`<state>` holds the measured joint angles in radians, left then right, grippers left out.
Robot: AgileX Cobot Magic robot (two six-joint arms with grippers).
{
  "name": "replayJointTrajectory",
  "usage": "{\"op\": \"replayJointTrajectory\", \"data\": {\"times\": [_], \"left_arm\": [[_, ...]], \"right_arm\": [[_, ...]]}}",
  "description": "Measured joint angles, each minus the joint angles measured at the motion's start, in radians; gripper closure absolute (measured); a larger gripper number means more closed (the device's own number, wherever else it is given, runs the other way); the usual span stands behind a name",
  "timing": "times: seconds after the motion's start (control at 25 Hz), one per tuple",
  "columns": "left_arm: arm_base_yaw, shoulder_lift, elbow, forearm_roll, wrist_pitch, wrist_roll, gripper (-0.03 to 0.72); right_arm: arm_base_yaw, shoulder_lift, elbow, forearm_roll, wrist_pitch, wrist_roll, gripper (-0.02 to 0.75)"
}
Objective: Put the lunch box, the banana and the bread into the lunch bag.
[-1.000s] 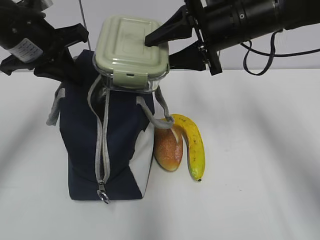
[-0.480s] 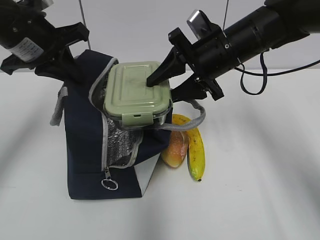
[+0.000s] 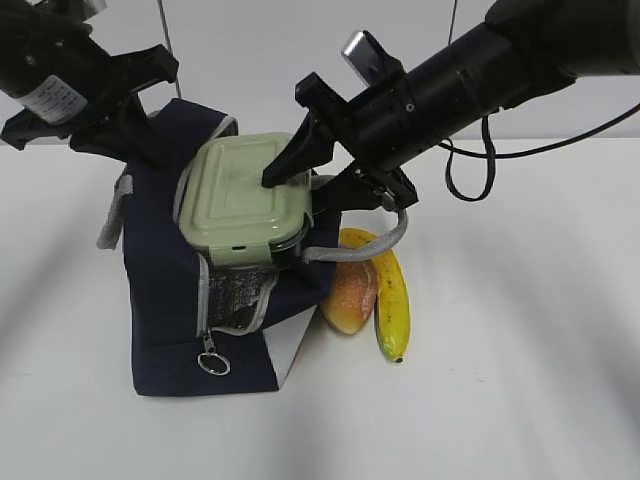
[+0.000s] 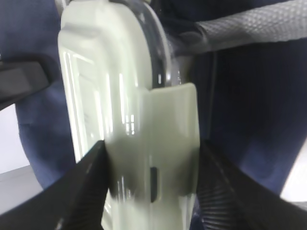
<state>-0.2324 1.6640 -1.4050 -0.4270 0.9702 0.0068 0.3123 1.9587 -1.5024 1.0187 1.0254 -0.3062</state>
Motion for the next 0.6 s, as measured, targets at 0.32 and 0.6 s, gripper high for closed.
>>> {"op": "replayJointTrajectory", "data": {"times": [0.32,0.6], "left_arm": [[0.000,0.000,0.000,-0.005,0.000,0.000,0.691],[0.000,0.000,0.000,-0.006,-0.001,0.000,0.691]], "right_arm": [[0.043,0.111,-0.100,-0.007,0.012,0.068,0.351],[0.067,0.200,-0.221,-0.016,0.012,0.121,0.351]]}}
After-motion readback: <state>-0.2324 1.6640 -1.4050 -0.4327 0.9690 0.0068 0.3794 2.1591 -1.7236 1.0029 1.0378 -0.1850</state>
